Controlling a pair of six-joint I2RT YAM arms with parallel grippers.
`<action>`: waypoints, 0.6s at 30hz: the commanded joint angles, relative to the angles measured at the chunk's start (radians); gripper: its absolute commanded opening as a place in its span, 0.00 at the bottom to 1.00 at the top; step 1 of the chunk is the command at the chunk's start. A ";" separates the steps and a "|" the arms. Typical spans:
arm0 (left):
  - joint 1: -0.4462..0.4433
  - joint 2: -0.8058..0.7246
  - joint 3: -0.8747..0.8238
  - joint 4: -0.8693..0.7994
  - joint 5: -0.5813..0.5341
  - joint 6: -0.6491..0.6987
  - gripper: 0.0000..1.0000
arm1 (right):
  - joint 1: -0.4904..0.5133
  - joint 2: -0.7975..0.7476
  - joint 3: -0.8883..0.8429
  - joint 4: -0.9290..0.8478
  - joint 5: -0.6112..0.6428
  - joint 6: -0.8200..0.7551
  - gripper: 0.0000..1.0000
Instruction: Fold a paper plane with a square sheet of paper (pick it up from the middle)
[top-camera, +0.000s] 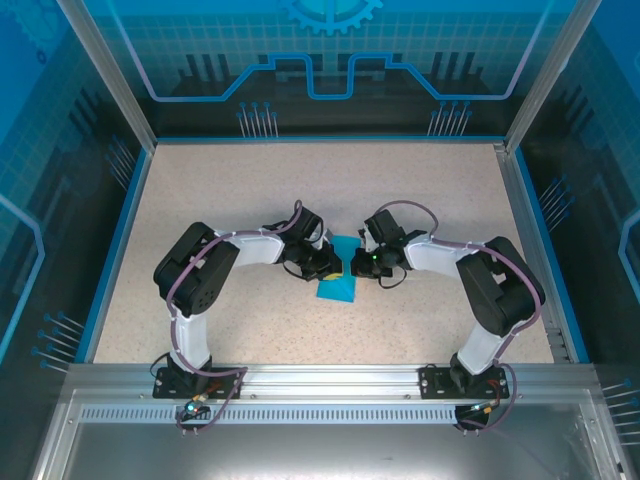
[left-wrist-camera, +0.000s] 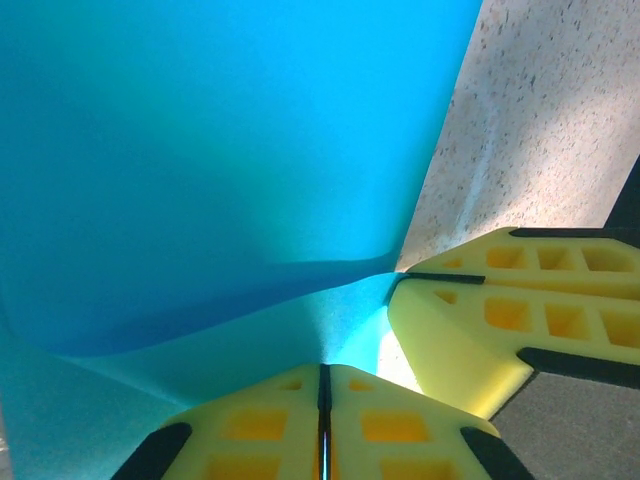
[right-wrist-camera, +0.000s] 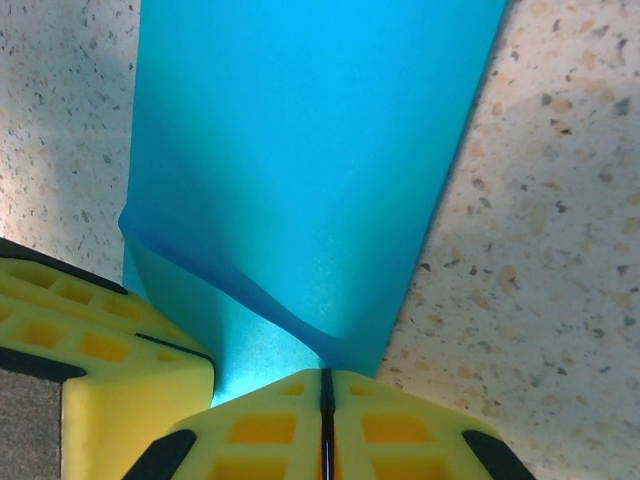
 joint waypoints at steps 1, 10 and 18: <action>-0.007 0.006 0.028 -0.029 0.019 0.027 0.11 | -0.004 0.022 0.021 -0.005 -0.006 -0.012 0.09; -0.008 0.016 0.034 -0.037 0.016 0.032 0.10 | -0.004 0.031 0.024 -0.007 -0.001 -0.012 0.09; -0.009 0.029 0.038 -0.047 0.010 0.035 0.10 | -0.005 0.041 0.027 -0.007 0.002 -0.012 0.09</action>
